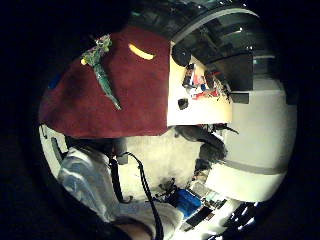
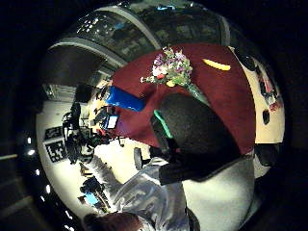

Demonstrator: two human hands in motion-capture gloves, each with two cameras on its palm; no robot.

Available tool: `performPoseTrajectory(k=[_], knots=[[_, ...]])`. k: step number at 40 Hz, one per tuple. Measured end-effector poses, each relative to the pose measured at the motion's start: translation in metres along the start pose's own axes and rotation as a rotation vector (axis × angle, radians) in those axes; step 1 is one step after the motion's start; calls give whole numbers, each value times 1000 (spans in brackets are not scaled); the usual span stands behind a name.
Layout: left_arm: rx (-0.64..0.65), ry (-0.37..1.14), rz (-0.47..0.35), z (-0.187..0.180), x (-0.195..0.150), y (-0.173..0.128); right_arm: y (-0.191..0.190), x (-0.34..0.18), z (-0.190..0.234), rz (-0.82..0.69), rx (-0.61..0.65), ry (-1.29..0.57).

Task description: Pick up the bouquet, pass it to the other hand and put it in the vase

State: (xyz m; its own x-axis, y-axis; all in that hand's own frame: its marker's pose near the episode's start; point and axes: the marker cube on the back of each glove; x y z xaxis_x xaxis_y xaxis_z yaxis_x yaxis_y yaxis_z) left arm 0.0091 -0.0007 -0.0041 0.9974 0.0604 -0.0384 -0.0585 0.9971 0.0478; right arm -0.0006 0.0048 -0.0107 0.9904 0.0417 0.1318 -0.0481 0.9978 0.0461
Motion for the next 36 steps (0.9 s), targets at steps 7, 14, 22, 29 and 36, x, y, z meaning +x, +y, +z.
performPoseTrajectory(k=[7, 14, 22, 29, 36], knots=[[31, 5, 27, 9, 0, -4, -1, -8, 2, 25, 10, -9], [82, 53, 72, 23, 2, -10, -12, -5, 15, 162, 42, -98], [72, 18, 104, 38, 6, -14, -22, 10, 27, 404, 115, -288], [98, 20, 152, 47, 13, -13, -25, 21, 42, 541, 63, -286], [72, 39, 212, 56, 23, -6, -23, 22, 54, 596, 52, -260]])
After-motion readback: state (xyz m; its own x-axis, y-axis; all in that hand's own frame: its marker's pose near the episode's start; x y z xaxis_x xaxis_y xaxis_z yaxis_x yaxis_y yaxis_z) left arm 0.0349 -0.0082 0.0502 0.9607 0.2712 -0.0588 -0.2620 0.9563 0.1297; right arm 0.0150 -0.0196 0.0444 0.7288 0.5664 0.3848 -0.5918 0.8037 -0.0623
